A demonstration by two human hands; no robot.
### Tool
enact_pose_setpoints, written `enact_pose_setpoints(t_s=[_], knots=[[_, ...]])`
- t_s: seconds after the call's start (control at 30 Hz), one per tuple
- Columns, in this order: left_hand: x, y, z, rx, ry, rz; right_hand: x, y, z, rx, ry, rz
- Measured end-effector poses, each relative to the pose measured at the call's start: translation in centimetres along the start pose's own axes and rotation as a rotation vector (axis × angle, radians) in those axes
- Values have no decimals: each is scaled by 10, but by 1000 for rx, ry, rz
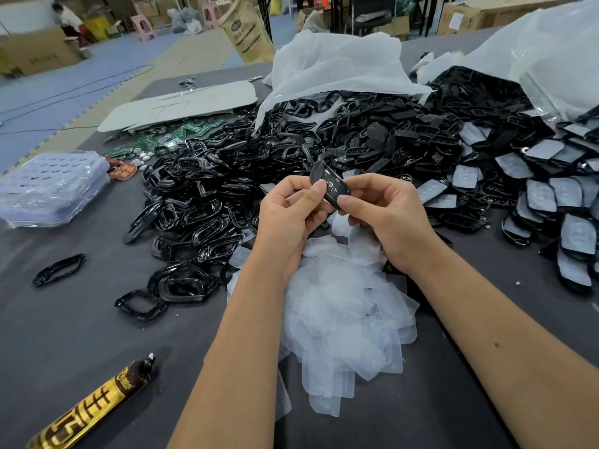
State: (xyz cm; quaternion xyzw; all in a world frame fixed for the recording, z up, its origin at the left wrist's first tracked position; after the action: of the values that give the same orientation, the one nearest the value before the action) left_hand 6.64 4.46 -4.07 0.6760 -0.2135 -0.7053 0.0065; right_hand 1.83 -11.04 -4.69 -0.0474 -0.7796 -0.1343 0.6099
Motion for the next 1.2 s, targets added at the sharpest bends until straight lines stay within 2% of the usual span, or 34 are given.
enact_pose_setpoints(t_s=[0.2, 0.4, 0.5, 0.57, 0.7, 0.97, 1.1, 1.2], knots=[[2, 1, -1, -22, -7, 16, -1, 0, 0, -58, -40, 61], [1, 2, -4, -54, -106, 58, 0, 1, 3, -222, -322, 503], [3, 1, -3, -46, -95, 24, 1, 5, 5, -218, -426, 592], [3, -1, -3, -72, -73, -8, 1, 4, 5, -221, -387, 534], [4, 0, -1, -42, -75, -23, -2, 1, 1, -172, -99, 255], [0, 1, -2, 78, -112, 115, -1, -5, -4, -55, 78, -43], [-1, 2, 1, 110, -172, 154, 0, -6, -6, 77, 164, -207], [-1, 1, 1, 95, -211, 184, 0, -4, -5, 178, 190, -232]])
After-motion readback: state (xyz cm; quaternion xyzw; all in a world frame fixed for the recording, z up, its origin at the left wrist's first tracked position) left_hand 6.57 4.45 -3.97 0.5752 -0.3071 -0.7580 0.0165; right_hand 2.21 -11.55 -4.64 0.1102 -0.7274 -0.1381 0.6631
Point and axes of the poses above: each hand's wrist, its own z-axis away from the middle knuckle, its own y-axis out of the palm, x = y × z, the point moved 2 cm from there along -z, towards the middle knuckle, and after that the axes turned 1 degree about -x, right-handed, at the moved point
